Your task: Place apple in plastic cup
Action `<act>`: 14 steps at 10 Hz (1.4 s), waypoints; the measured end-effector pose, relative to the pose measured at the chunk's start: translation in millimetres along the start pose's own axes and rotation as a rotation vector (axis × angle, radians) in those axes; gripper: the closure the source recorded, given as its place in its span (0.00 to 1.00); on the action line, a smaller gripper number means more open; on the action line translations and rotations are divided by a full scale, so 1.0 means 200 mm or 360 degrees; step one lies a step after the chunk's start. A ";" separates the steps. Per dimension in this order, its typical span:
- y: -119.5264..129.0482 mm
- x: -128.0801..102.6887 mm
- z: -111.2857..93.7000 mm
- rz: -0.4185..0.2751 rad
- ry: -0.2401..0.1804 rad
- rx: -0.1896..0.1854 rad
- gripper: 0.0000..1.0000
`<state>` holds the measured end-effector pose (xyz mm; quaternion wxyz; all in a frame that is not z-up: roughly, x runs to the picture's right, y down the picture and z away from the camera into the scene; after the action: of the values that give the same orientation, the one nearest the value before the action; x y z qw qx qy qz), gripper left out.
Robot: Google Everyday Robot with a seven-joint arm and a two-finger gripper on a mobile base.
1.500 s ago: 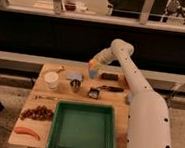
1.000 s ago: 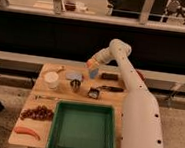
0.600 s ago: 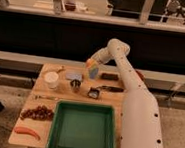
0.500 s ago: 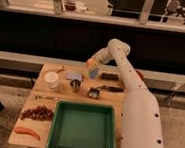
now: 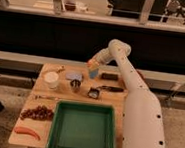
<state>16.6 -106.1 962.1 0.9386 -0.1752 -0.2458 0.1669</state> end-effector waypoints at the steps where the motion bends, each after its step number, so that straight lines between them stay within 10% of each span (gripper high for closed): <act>1: 0.00 0.01 0.00 -0.0004 0.0007 0.0003 1.00; 9: 0.00 0.00 0.00 -0.0041 0.0066 0.0011 0.98; 14: 0.01 -0.02 0.01 -0.0068 0.0064 0.0001 0.50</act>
<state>11.8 -106.2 960.6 0.9468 -0.1729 -0.2305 0.1433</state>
